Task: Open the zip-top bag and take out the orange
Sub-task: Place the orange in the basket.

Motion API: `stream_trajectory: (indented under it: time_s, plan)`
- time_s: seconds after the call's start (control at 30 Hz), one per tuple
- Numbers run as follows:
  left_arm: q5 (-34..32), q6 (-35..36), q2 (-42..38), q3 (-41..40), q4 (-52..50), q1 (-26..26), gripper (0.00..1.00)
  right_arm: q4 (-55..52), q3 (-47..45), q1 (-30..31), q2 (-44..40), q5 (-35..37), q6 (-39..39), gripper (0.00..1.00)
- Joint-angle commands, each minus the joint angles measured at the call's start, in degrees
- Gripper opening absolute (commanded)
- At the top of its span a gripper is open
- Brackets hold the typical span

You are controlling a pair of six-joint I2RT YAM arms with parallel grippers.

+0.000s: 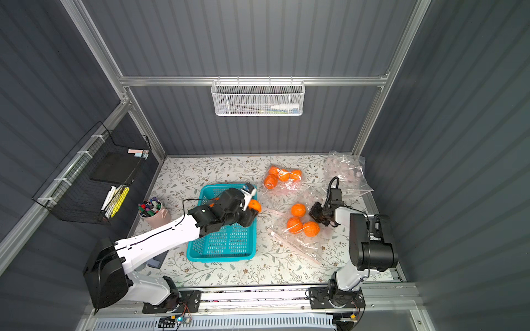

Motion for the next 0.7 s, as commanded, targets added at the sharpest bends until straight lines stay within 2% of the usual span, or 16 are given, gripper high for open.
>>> stream_trajectory:
  time_s: [0.0, 0.1, 0.37, 0.67]
  plan:
    - [-9.65, -2.47, 0.11, -3.41, -3.42, 2.15, 0.51, -2.30, 0.24, -0.09, 1.42, 1.00, 0.52, 0.10]
    - [-11.23, -2.35, 3.40, -3.83, -4.33, 4.24, 0.51, -2.29, 0.23, -0.05, 1.34, 1.00, 0.52, 0.11]
    - [-10.87, -0.71, 9.89, -3.81, -4.27, 5.59, 0.52, -2.29, 0.23, -0.11, 1.40, 1.00, 0.54, 0.11]
    - [-12.40, -0.80, 10.92, -6.28, -5.91, 6.36, 0.56, -2.25, 0.23, -0.07, 1.43, 1.00, 0.54, 0.11]
